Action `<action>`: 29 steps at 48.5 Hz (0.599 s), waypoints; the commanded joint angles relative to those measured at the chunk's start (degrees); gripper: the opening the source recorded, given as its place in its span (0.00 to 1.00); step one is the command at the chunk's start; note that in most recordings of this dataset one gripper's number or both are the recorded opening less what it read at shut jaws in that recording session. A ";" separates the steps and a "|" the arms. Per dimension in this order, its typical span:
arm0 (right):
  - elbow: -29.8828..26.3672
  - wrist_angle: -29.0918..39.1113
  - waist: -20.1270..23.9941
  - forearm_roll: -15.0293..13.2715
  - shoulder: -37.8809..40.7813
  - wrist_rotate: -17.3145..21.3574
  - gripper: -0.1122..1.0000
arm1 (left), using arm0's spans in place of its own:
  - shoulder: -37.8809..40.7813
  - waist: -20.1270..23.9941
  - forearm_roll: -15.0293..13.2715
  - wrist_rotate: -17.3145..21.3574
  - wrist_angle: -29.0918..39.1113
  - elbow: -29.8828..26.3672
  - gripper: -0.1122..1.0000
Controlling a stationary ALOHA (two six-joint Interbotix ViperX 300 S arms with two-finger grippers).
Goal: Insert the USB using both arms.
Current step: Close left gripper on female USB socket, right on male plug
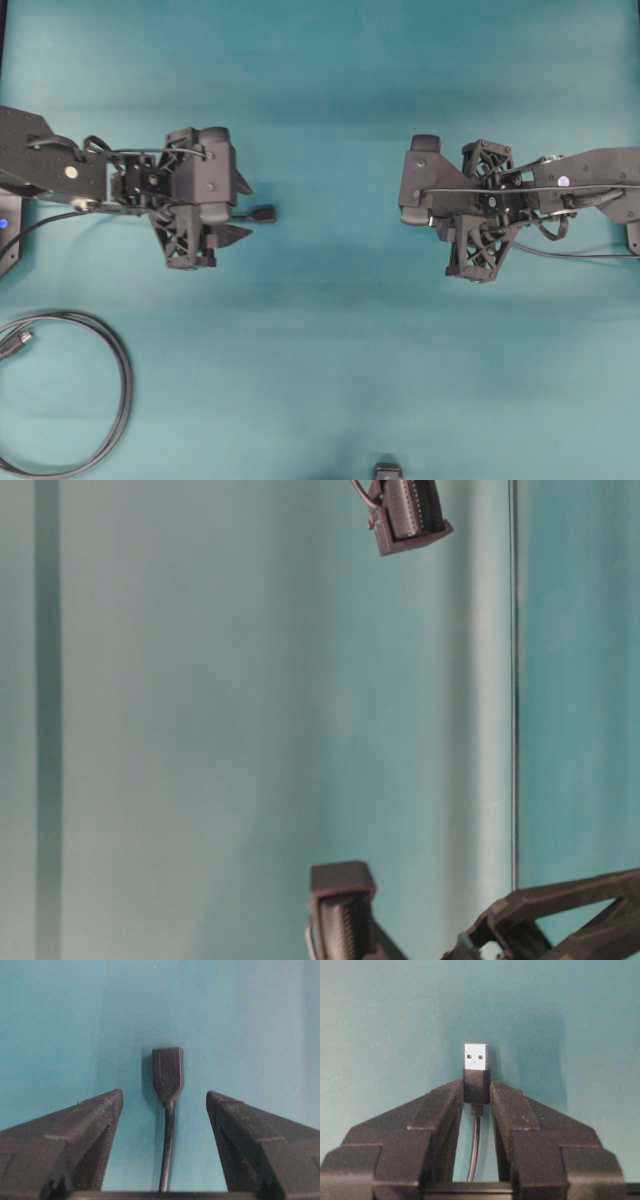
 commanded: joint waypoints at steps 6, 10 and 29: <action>-0.62 -0.26 1.23 0.18 1.14 0.09 0.30 | 1.23 0.09 0.00 0.79 -0.53 -2.29 0.78; -0.53 -0.26 1.14 0.18 1.14 0.09 0.30 | 1.58 0.09 0.00 0.79 -0.53 -2.46 0.78; -0.53 -0.26 1.14 0.18 1.14 0.09 0.30 | 2.20 -0.79 0.09 0.88 -1.32 -2.72 0.44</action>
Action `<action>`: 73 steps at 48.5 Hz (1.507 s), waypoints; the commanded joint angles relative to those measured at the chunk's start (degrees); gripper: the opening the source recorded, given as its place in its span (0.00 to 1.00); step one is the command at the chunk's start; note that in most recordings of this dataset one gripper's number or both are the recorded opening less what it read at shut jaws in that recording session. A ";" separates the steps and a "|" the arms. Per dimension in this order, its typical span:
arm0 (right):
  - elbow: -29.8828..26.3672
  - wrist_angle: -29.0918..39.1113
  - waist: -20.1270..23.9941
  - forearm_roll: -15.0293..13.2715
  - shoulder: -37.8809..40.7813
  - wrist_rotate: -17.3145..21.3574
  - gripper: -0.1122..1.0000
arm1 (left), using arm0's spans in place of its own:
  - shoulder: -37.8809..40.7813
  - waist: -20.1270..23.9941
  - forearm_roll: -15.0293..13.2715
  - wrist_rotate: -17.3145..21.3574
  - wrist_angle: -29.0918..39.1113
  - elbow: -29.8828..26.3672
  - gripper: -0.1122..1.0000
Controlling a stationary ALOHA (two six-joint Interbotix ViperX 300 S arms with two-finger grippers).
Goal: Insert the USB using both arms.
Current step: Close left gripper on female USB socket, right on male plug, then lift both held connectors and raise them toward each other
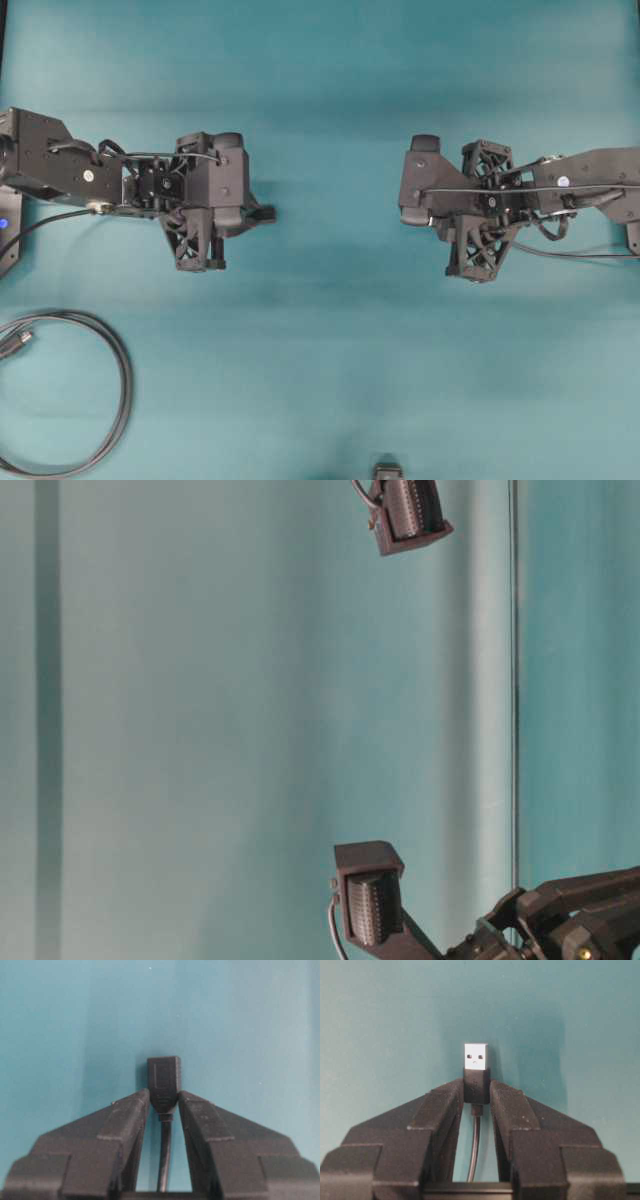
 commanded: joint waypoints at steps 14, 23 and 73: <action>-0.53 -0.26 0.97 0.18 1.14 0.09 0.30 | 1.14 -0.97 0.09 0.79 -1.67 -2.46 0.44; -0.70 -0.18 1.05 0.18 1.14 0.09 0.30 | 1.67 -0.97 0.09 0.62 -1.05 -2.37 0.45; -0.62 -0.26 0.97 0.18 1.14 -0.26 0.30 | 1.76 0.26 0.53 0.97 -0.26 -2.55 0.74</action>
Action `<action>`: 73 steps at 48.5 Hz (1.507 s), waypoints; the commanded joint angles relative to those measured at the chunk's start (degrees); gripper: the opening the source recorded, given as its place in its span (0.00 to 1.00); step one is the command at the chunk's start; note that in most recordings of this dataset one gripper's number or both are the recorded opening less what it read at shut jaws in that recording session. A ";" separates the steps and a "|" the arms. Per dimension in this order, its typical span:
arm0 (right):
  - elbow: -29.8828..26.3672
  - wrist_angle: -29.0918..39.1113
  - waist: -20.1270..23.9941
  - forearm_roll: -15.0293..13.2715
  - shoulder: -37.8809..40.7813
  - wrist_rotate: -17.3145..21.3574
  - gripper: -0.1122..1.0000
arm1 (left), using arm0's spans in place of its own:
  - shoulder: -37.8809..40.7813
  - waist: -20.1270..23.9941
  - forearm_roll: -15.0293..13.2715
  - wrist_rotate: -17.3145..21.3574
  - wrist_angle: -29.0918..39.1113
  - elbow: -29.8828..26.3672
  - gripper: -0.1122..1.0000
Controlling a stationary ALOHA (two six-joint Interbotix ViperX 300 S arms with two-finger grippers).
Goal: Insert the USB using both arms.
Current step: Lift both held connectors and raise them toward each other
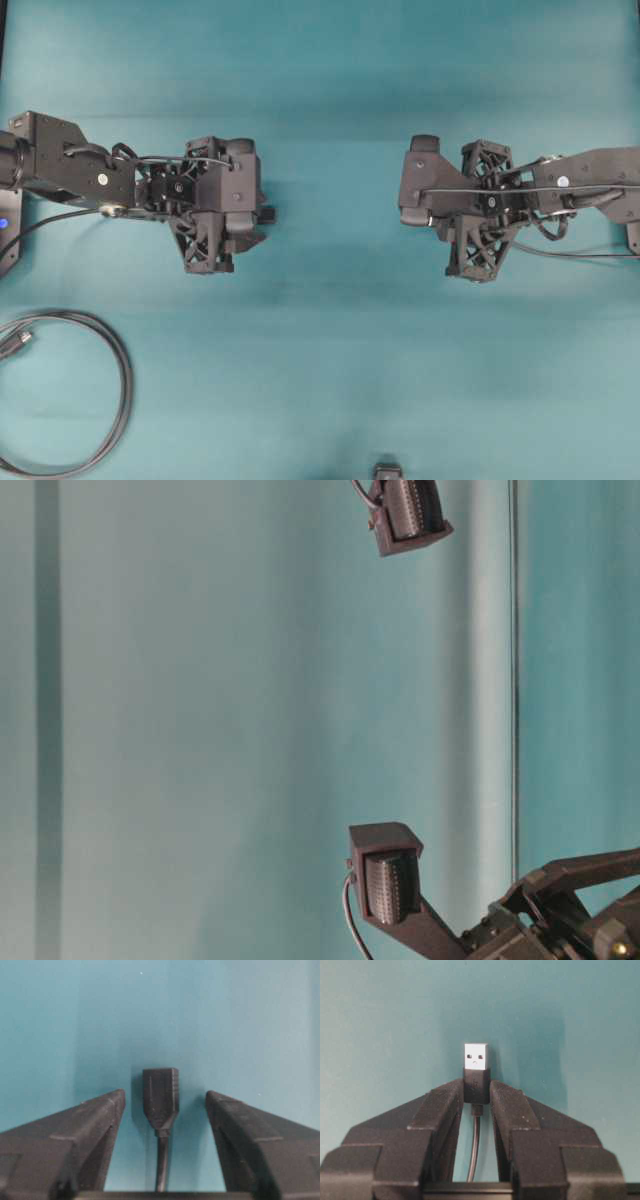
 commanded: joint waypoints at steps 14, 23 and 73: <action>-0.62 -0.35 0.97 0.09 1.14 -0.09 0.30 | 1.05 0.09 0.26 0.88 0.44 -1.05 0.67; -0.70 -0.26 0.97 0.09 1.14 -0.09 0.30 | 1.49 -0.09 0.35 0.88 1.41 -1.76 0.66; -1.32 6.50 1.05 -1.76 -10.81 -1.93 0.28 | -7.21 -3.96 -0.70 5.98 22.59 -4.83 0.36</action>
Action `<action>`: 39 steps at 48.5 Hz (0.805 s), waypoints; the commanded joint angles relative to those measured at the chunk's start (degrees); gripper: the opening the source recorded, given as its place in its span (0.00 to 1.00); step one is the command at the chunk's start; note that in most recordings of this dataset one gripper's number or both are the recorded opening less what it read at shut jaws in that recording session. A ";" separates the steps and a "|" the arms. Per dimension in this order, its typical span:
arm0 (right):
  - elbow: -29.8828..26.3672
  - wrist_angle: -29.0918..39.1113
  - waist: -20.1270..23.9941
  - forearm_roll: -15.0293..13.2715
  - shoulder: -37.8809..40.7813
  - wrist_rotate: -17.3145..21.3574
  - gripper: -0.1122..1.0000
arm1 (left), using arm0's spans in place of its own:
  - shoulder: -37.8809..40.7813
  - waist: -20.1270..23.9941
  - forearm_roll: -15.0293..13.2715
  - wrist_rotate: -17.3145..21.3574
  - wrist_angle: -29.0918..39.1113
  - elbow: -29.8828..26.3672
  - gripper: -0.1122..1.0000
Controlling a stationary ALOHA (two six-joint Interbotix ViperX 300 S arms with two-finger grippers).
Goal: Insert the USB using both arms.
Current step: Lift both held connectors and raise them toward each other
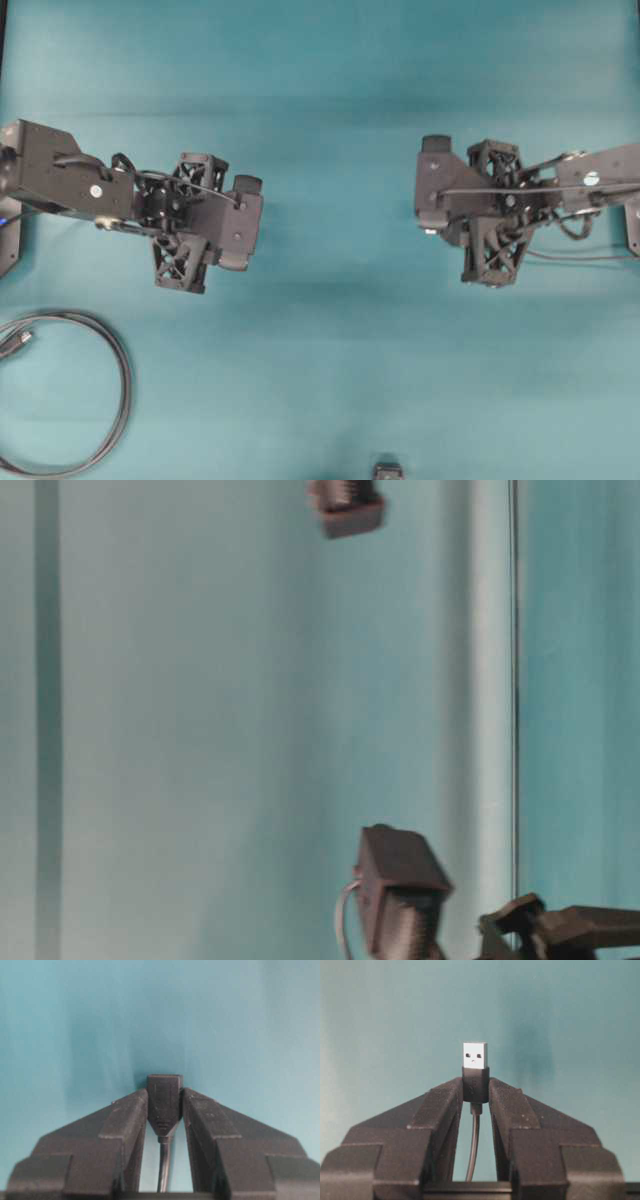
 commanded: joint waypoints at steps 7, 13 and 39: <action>-2.64 4.13 0.09 -2.72 -4.13 0.18 0.28 | -3.34 -0.35 -0.35 -5.54 11.25 -6.06 0.36; -3.78 6.06 0.00 -3.69 -4.57 0.09 0.28 | -3.34 -0.88 -0.70 -12.30 16.52 -9.49 0.36; -3.96 10.99 0.97 -12.57 -14.77 0.35 0.28 | -15.91 5.19 -19.07 -24.79 15.73 -9.84 0.36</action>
